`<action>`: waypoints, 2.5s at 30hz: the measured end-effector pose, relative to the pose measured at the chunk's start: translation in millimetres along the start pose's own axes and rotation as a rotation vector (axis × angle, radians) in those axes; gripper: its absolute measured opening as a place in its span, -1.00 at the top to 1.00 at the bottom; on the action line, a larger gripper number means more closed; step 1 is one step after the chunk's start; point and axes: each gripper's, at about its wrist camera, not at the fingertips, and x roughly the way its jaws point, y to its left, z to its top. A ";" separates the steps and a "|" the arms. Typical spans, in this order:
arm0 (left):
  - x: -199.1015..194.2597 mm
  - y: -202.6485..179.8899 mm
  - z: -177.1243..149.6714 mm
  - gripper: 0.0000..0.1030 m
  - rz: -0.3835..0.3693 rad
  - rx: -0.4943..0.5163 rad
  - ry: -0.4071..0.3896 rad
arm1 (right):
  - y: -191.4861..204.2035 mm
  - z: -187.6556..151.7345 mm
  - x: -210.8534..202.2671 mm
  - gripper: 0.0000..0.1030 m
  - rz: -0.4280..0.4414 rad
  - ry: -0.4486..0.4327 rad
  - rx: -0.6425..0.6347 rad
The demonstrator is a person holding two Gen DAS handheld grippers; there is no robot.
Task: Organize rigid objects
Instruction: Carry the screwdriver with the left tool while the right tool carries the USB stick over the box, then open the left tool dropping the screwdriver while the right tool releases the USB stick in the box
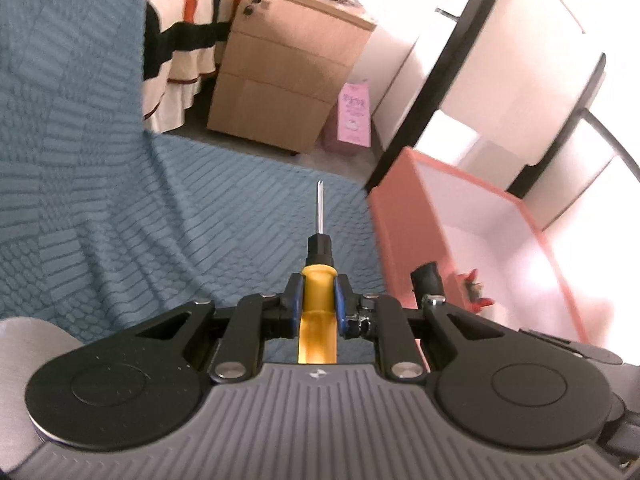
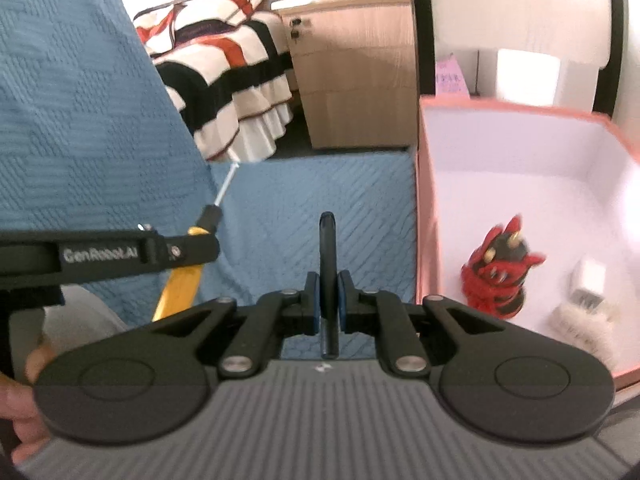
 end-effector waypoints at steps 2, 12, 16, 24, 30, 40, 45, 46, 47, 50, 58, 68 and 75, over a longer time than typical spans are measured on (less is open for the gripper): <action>-4.4 -11.0 6.0 0.62 -0.010 0.010 -0.006 | -2.4 9.6 -10.6 0.75 0.007 -0.020 0.005; -16.2 -76.2 47.3 0.62 -0.080 0.057 -0.044 | -31.2 55.9 -47.6 0.75 0.011 -0.096 0.032; -17.4 -101.2 62.0 0.62 -0.101 0.073 -0.054 | -46.9 67.1 -57.8 0.75 -0.021 -0.120 0.043; -13.0 -153.3 73.2 0.62 -0.174 0.130 -0.057 | -80.2 81.4 -87.2 0.75 -0.073 -0.190 0.060; 14.6 -192.2 70.6 0.62 -0.213 0.181 -0.030 | -118.2 76.1 -87.6 0.75 -0.146 -0.183 0.101; 87.1 -211.7 26.2 0.62 -0.220 0.198 0.141 | -174.0 37.7 -48.5 0.75 -0.209 -0.034 0.210; 109.1 -217.8 1.9 0.62 -0.195 0.235 0.203 | -183.8 18.2 -28.7 0.75 -0.204 0.025 0.243; 111.5 -215.6 -1.9 0.62 -0.194 0.237 0.214 | -185.1 12.9 -25.3 0.75 -0.213 0.041 0.249; 114.1 -214.6 -5.1 0.62 -0.192 0.234 0.223 | -186.2 8.1 -22.4 0.75 -0.222 0.054 0.251; 117.0 -209.0 -10.2 0.62 -0.197 0.237 0.242 | -194.3 -6.7 -19.8 0.74 -0.225 0.075 0.281; 111.8 -199.5 -11.3 0.60 -0.196 0.228 0.237 | -191.2 -12.8 -21.6 0.73 -0.223 0.077 0.287; 66.5 -194.7 13.0 0.60 -0.226 0.239 0.163 | -179.6 9.5 -50.3 0.35 -0.238 -0.002 0.284; 16.2 -191.1 31.8 0.60 -0.249 0.259 0.073 | -153.8 33.3 -98.3 0.35 -0.212 -0.123 0.260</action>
